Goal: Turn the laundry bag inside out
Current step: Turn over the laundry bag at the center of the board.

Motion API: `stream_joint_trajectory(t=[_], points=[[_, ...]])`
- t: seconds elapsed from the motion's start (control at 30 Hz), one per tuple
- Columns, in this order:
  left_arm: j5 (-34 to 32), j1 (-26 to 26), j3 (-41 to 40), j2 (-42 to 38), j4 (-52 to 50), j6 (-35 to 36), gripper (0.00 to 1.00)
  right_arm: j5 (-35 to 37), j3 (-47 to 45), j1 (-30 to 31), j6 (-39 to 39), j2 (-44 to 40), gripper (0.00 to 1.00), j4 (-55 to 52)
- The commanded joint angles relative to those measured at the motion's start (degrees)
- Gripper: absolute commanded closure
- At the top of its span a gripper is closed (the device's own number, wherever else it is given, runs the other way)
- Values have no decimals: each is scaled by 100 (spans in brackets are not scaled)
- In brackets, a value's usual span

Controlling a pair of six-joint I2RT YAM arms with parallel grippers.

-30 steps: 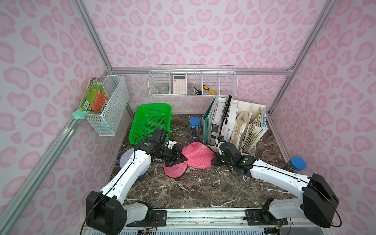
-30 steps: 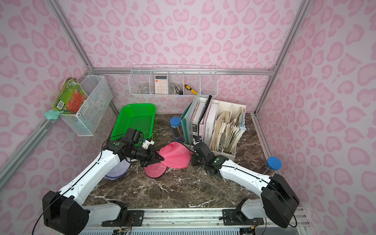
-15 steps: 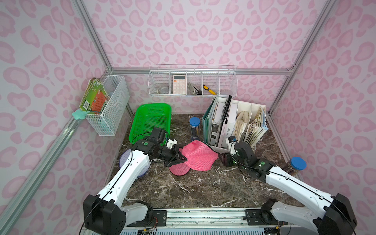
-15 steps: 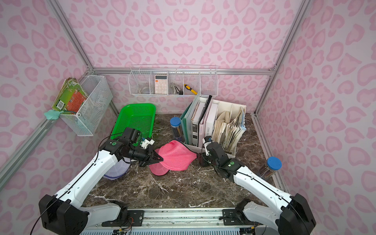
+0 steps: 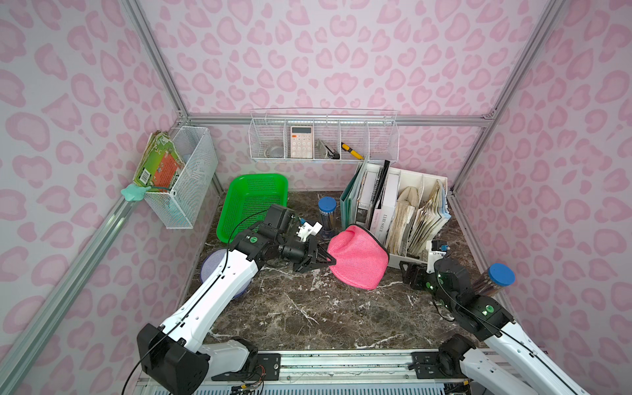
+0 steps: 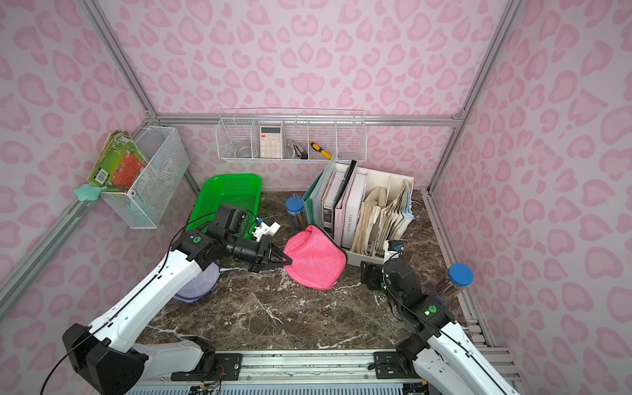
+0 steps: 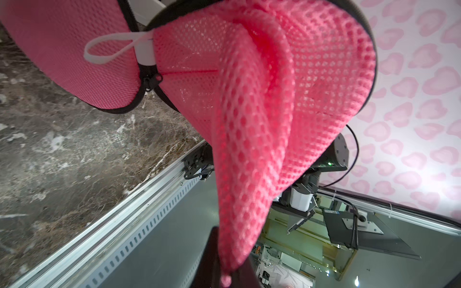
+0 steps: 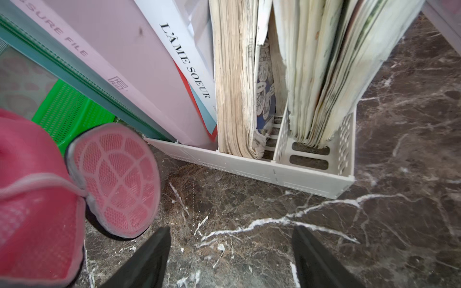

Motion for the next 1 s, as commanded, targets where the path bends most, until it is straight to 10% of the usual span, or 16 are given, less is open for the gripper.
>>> stream_joint_trajectory(t=[0.0, 0.33, 0.97], points=[[51, 55, -152, -110, 43, 49, 100, -61, 99, -13, -43, 135, 24, -101], [-430, 784, -1609, -344, -1152, 894, 100, -522, 156, 631, -5, 1340, 29, 568], [-803, 941, -1833, -476, -1526, 1169, 100, -1457, 586, 1350, 360, 5172, 41, 2793]])
